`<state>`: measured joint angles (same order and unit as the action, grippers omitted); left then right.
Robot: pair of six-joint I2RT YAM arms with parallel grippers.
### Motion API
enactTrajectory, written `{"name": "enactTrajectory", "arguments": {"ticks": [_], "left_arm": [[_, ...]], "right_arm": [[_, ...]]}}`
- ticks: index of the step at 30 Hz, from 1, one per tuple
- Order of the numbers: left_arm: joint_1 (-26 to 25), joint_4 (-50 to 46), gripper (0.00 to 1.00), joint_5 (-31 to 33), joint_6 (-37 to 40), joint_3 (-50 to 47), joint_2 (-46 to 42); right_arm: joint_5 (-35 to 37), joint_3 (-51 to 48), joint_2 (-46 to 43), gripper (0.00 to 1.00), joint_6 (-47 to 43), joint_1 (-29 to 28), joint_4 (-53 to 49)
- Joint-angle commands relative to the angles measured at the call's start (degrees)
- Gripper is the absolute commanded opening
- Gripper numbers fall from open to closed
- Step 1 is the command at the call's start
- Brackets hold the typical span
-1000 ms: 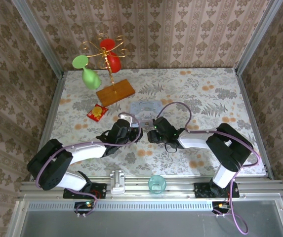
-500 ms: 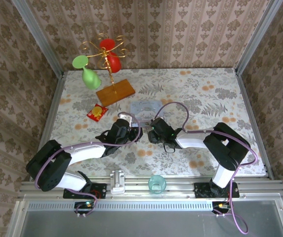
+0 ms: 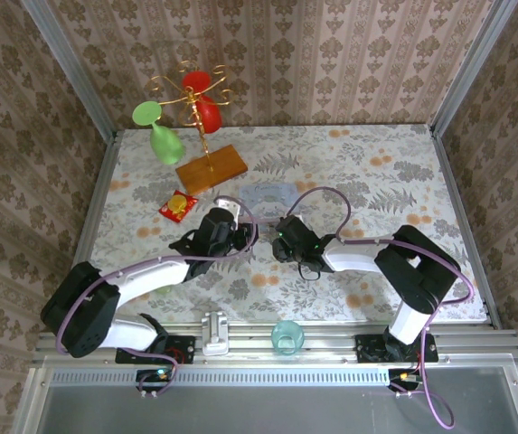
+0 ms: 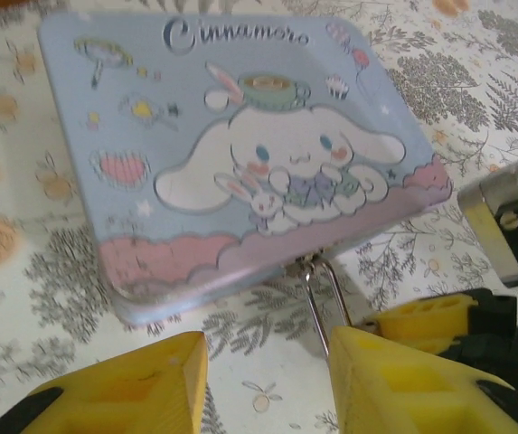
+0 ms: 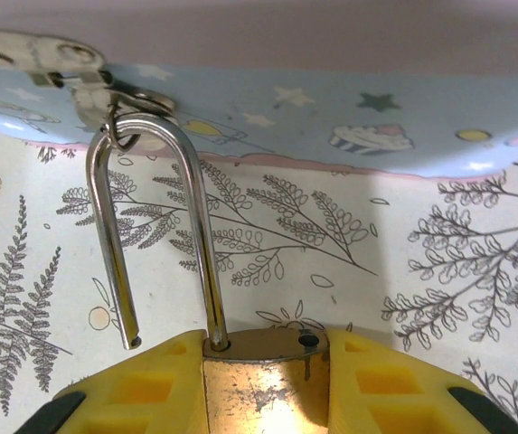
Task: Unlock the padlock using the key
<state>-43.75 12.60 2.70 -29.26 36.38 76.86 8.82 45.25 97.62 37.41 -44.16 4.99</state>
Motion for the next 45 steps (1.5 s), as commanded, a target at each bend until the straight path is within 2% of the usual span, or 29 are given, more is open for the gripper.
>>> {"name": "enactTrajectory", "arguments": {"ticks": [1,5,9,13,17,25,31,40,42,45], "left_arm": [[1.42,-3.24,0.41,0.55,6.92,6.11,1.46],[2.54,-4.42,0.44,-0.81,13.24,12.33,7.02],[4.36,-3.53,0.44,-6.90,16.95,17.88,15.40],[3.98,-1.54,0.44,-10.73,21.06,21.14,20.93],[2.56,-4.28,0.45,-4.51,25.27,22.90,23.23],[2.22,-3.41,0.44,-1.38,28.90,18.60,25.97],[1.94,-1.88,0.43,0.20,29.26,14.74,27.55],[2.13,2.75,0.42,-0.49,29.21,9.11,26.86],[2.51,4.49,0.42,-1.55,28.23,7.97,26.82],[3.96,6.08,0.42,-4.03,26.02,7.02,26.43]], "right_arm": [[3.30,-1.54,-1.79,0.24,7.53,-0.30,-3.16],[4.53,-2.95,-2.43,0.24,12.89,-0.37,-1.30],[5.82,-4.17,-1.55,0.23,18.14,-0.80,3.66],[8.63,-3.26,1.34,0.23,22.14,-2.01,6.64],[10.08,-3.17,4.35,0.21,26.15,-2.90,10.83],[15.07,-2.07,6.18,0.21,29.93,-4.26,13.70],[17.63,-1.27,5.69,0.22,29.58,-4.10,13.94],[19.50,-2.26,3.73,0.22,28.26,-1.64,18.01],[19.92,-2.89,3.04,0.22,27.24,-1.75,21.22],[21.06,-2.32,1.99,0.22,26.71,-2.10,20.36]]}}
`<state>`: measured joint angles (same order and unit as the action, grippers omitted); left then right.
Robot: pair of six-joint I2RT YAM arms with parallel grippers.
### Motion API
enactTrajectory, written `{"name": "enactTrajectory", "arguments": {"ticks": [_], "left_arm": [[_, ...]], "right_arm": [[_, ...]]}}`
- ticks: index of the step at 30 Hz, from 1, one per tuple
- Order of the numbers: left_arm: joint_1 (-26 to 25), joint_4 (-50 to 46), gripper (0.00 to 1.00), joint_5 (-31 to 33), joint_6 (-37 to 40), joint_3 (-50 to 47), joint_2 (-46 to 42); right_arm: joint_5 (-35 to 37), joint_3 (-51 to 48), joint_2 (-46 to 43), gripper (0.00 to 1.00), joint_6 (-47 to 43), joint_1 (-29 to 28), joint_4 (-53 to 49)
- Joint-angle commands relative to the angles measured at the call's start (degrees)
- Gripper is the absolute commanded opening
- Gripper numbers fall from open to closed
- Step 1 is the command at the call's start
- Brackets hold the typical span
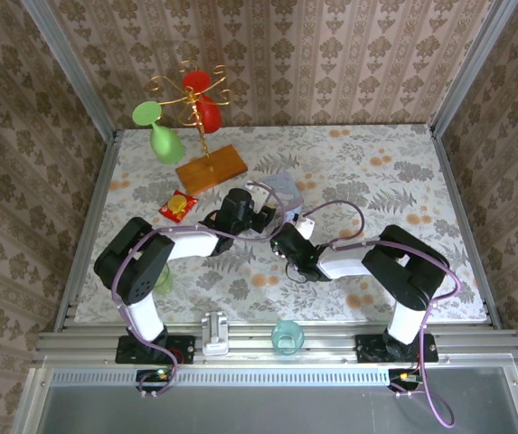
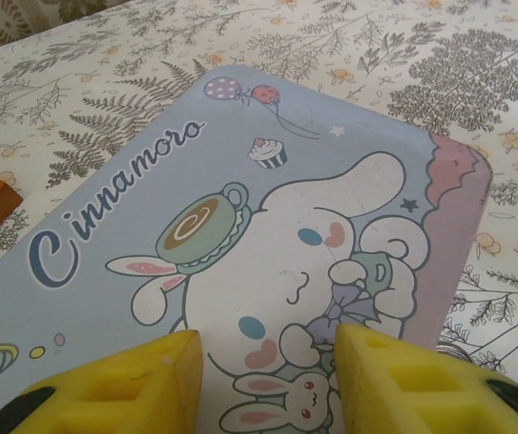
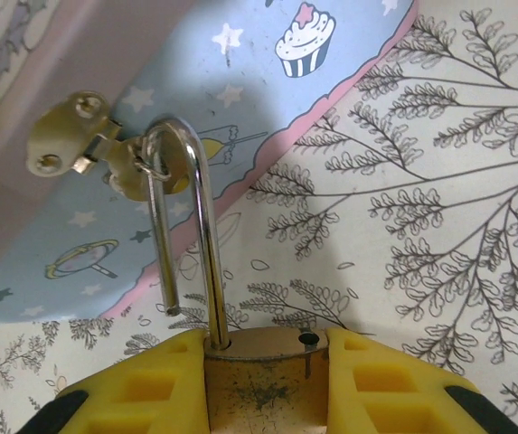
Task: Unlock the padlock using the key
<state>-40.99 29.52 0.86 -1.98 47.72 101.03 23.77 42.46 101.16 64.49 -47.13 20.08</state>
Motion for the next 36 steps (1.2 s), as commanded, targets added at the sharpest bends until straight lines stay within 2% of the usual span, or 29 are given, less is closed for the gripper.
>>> {"name": "enactTrajectory", "arguments": {"ticks": [1,6,10,14,22,27,36], "left_arm": [[1.54,-10.48,0.42,-2.77,-1.61,-4.59,2.13],[1.94,-10.69,0.42,-2.52,-1.10,-5.10,1.35],[1.99,-10.23,0.42,-2.53,-1.23,-5.27,1.62],[1.94,-9.93,0.41,-2.79,-1.44,-5.85,1.12],[1.89,-9.41,0.41,-2.22,-1.89,-6.43,2.01],[1.67,-10.32,0.41,-0.72,-1.34,-6.33,2.33],[2.12,-10.32,0.41,-0.32,-2.27,-7.06,1.35]], "right_arm": [[6.33,0.24,-1.79,0.22,0.00,0.84,5.53],[8.81,-0.36,-2.41,0.22,3.92,0.87,4.93],[8.55,1.52,0.33,0.22,6.89,1.38,5.82],[10.90,1.76,-0.55,0.22,6.00,2.11,4.05],[10.95,1.91,-1.24,0.22,5.05,4.61,3.70],[11.11,3.54,-2.18,0.23,1.27,4.68,0.80],[0.73,3.86,-3.30,0.24,-4.69,10.75,-2.53]]}}
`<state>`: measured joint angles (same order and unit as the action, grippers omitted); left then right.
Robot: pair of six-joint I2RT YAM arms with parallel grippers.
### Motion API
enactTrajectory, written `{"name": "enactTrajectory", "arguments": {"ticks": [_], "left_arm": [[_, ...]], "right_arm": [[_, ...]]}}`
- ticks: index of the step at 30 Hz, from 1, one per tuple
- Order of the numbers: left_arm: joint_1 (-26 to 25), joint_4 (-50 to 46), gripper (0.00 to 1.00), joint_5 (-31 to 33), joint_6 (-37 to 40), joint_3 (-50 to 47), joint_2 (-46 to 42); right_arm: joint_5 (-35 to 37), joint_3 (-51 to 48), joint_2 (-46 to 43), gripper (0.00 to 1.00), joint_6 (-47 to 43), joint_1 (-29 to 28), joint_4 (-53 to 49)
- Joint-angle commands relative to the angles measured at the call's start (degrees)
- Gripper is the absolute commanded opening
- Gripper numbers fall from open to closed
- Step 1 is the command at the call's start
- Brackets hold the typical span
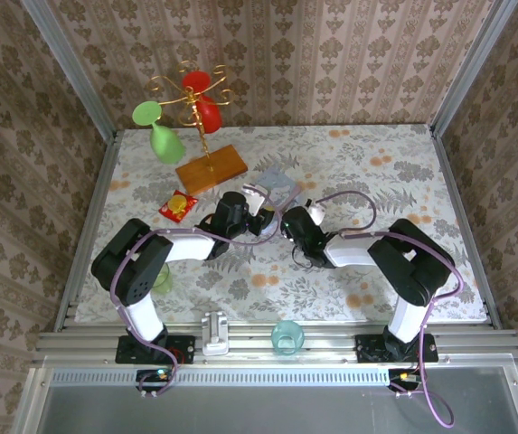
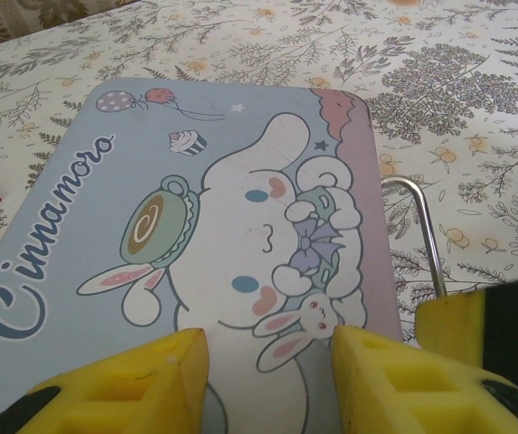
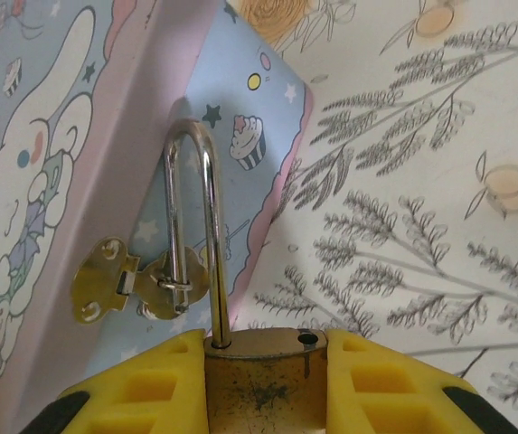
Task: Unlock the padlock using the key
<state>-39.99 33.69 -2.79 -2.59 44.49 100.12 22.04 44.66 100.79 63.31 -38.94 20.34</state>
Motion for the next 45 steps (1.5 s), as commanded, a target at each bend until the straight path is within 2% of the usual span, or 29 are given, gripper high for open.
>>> {"name": "enactTrajectory", "arguments": {"ticks": [1,6,18,26,28,32,36,39,41,45], "left_arm": [[1.05,-14.42,0.41,3.56,-1.65,-3.92,2.28],[1.00,-13.46,0.41,3.52,-1.72,-4.04,3.07],[1.14,-13.30,0.41,4.06,-1.89,-4.54,2.54],[1.35,-12.87,0.41,4.54,-2.09,-5.09,2.11],[1.35,-12.91,0.41,4.48,-2.21,-4.94,2.19],[1.38,-12.39,0.41,4.37,-2.33,-5.29,2.28],[1.40,-12.34,0.41,4.35,-2.33,-5.36,2.29],[1.50,-12.34,0.41,4.39,-2.31,-5.53,2.25],[1.49,-12.16,0.41,4.34,-2.33,-5.55,2.27],[1.58,-11.81,0.41,4.03,-2.35,-5.25,3.03]], "right_arm": [[1.41,1.53,-2.92,0.24,-4.00,2.93,-2.76],[0.86,-0.90,-2.07,0.24,-2.58,3.17,3.45],[1.01,0.54,-4.05,0.23,-6.49,4.42,0.57],[0.10,1.24,-4.52,0.23,-3.88,5.52,1.89],[0.11,-0.75,-4.16,0.23,-1.09,5.89,6.83],[2.29,1.38,-3.01,0.22,-2.01,5.91,4.30],[3.23,-0.01,-2.38,0.22,-0.53,5.91,10.81],[7.89,-0.28,-3.75,0.23,-1.54,5.45,11.64],[8.55,-1.35,-3.38,0.22,-0.40,5.35,14.87],[10.96,-4.16,0.28,0.23,8.40,3.54,21.93]]}}
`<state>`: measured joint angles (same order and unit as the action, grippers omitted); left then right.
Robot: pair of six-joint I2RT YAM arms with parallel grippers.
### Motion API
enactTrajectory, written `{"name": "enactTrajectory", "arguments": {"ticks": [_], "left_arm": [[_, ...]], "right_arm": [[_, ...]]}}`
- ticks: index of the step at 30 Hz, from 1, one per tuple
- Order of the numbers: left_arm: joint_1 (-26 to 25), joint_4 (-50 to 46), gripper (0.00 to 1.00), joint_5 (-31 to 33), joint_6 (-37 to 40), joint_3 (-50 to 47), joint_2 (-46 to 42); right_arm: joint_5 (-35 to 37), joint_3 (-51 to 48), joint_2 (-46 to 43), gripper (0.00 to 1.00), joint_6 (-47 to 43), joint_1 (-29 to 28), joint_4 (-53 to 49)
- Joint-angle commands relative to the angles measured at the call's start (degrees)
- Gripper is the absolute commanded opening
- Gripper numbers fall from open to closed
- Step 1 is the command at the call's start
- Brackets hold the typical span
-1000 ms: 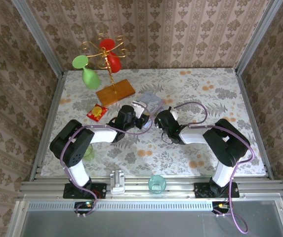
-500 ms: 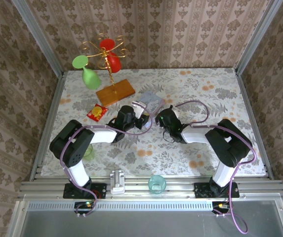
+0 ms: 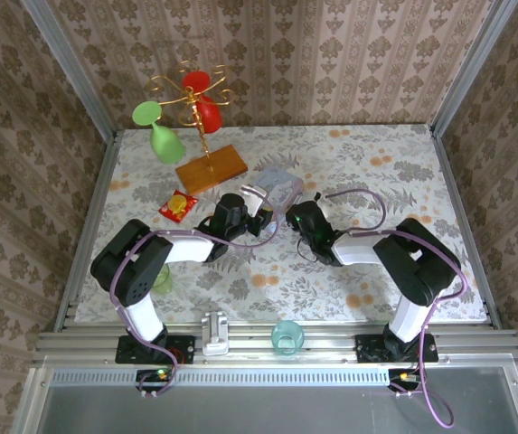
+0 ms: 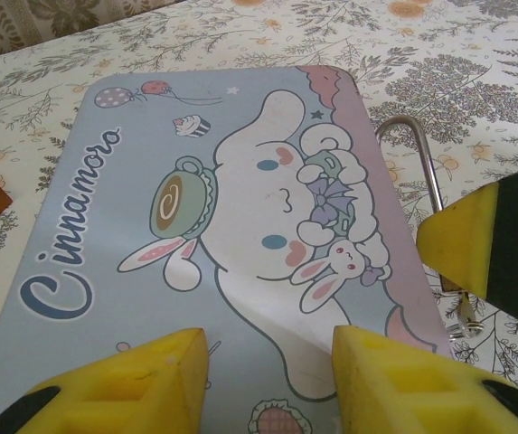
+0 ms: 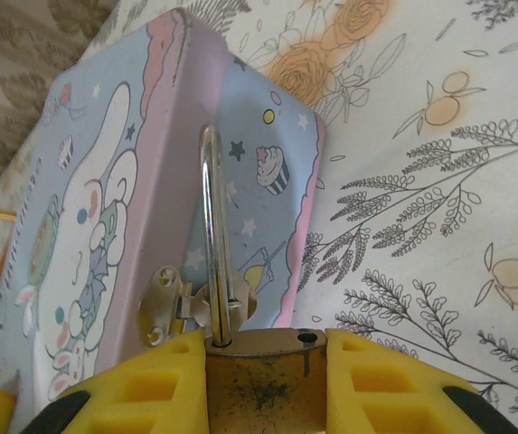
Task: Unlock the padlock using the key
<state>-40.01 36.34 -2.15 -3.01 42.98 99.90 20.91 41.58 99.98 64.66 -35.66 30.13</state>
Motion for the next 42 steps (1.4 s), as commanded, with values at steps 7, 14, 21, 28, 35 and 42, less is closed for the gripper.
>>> {"name": "enactTrajectory", "arguments": {"ticks": [7,14,21,28,35,42], "left_arm": [[1.72,-14.25,0.41,3.40,-1.83,-3.96,3.80],[1.95,-14.18,0.41,3.20,-2.13,-4.12,3.82],[2.59,-19.46,0.42,5.86,-3.03,-2.63,1.19],[3.16,-25.44,0.43,8.07,-3.93,0.74,-0.14],[4.54,-27.96,0.43,9.11,-4.59,1.41,-1.31],[5.69,-29.31,0.43,9.02,-4.10,1.34,-1.46]], "right_arm": [[13.57,-2.07,7.29,0.22,12.16,-0.31,22.55],[8.89,2.15,0.42,0.22,3.11,1.53,7.80],[-9.58,4.58,-6.91,0.23,-8.79,6.26,-18.81],[-17.76,13.19,-10.99,0.26,-29.75,7.70,-51.33],[-21.32,21.06,-4.06,0.24,-40.30,9.19,-67.30],[-15.68,26.62,2.70,0.25,-45.78,10.49,-75.65]]}}
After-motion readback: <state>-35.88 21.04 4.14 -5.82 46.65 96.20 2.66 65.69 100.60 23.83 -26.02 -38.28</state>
